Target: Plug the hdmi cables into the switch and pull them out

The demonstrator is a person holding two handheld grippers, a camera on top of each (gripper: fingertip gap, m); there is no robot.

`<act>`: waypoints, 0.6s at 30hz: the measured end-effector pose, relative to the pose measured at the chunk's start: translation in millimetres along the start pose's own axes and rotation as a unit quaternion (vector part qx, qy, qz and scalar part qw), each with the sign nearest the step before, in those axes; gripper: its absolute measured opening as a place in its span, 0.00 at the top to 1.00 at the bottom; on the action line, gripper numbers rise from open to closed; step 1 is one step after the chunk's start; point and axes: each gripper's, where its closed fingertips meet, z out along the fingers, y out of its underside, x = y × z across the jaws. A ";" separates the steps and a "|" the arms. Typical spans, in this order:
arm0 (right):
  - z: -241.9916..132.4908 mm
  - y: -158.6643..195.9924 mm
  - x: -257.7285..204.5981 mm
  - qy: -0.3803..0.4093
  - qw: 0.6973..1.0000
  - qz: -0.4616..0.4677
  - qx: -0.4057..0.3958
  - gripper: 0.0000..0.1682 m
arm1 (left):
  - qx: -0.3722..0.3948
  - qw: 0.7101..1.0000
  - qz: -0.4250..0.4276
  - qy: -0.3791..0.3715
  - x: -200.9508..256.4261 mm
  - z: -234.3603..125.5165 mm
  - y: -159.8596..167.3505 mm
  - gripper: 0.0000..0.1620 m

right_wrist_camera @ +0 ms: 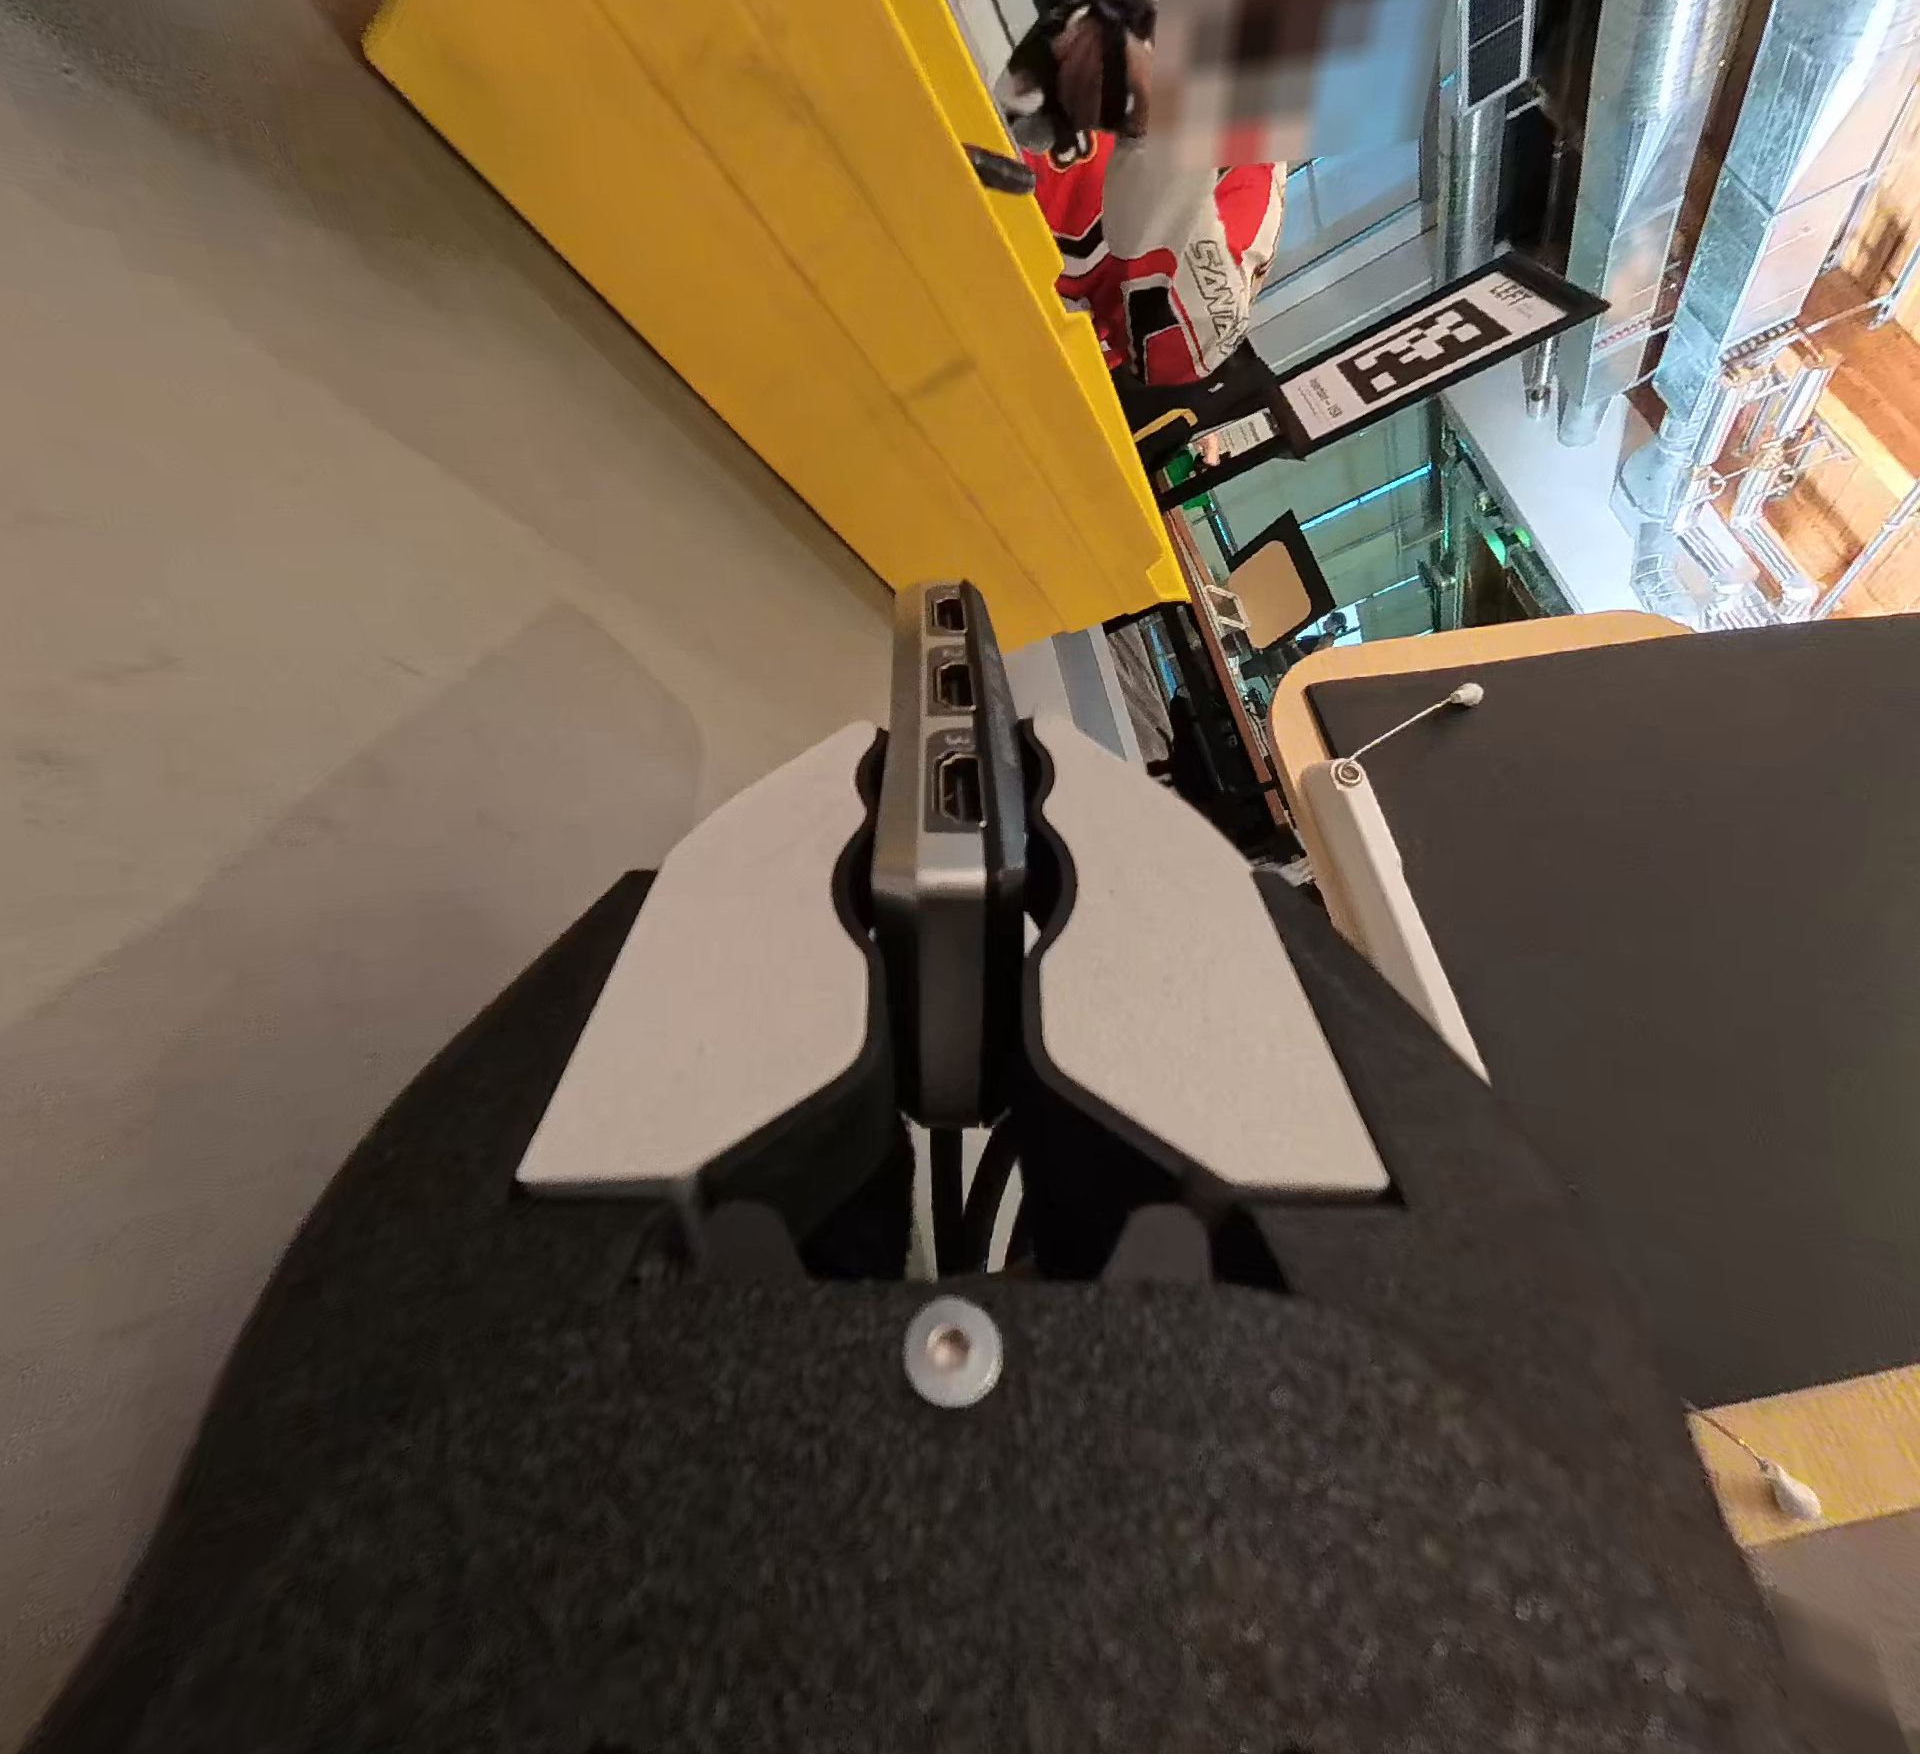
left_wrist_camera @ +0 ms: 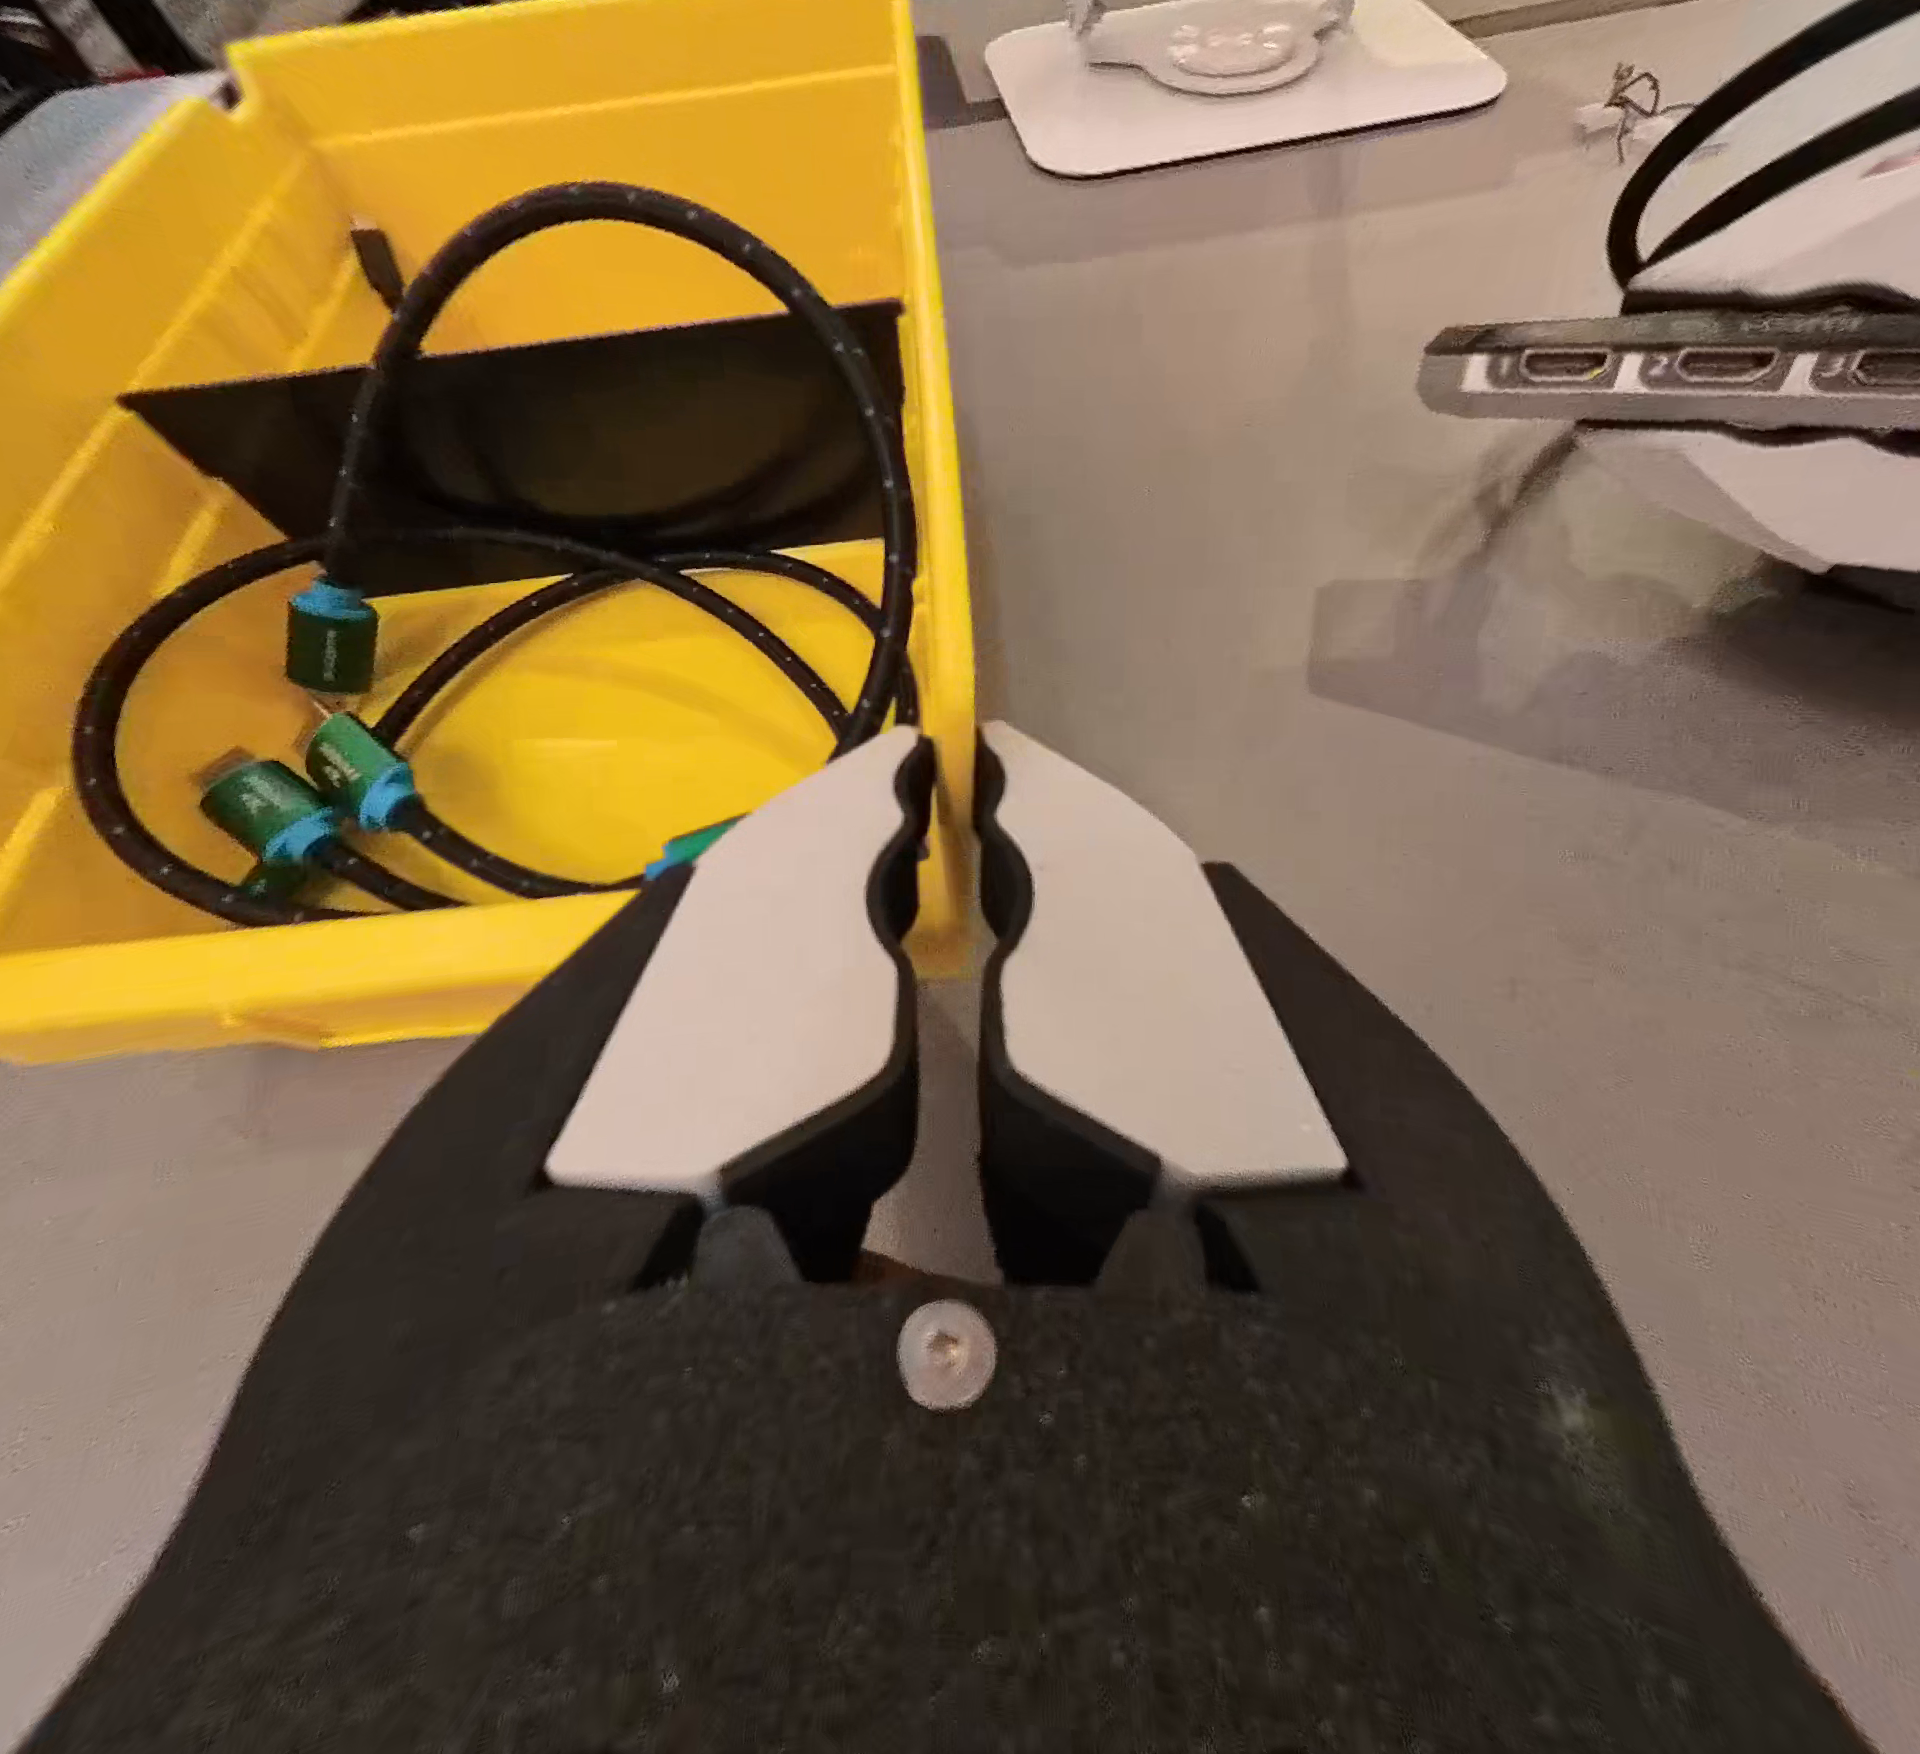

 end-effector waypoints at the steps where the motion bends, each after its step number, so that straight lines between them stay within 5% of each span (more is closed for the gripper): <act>1: -0.5 -0.2 -0.5 0.000 1.000 -0.001 0.000 0.87 | 0.000 1.000 0.007 0.007 5.9 5.1 -2.4 0.96; 9: -1.9 -0.3 0.0 -0.005 1.000 0.013 0.003 0.87 | -0.031 0.999 0.006 0.045 33.0 23.9 0.8 0.85; 18: -3.1 2.1 3.6 -0.004 1.000 0.031 0.003 0.87 | 0.008 0.988 0.011 0.155 28.7 -35.9 6.5 0.83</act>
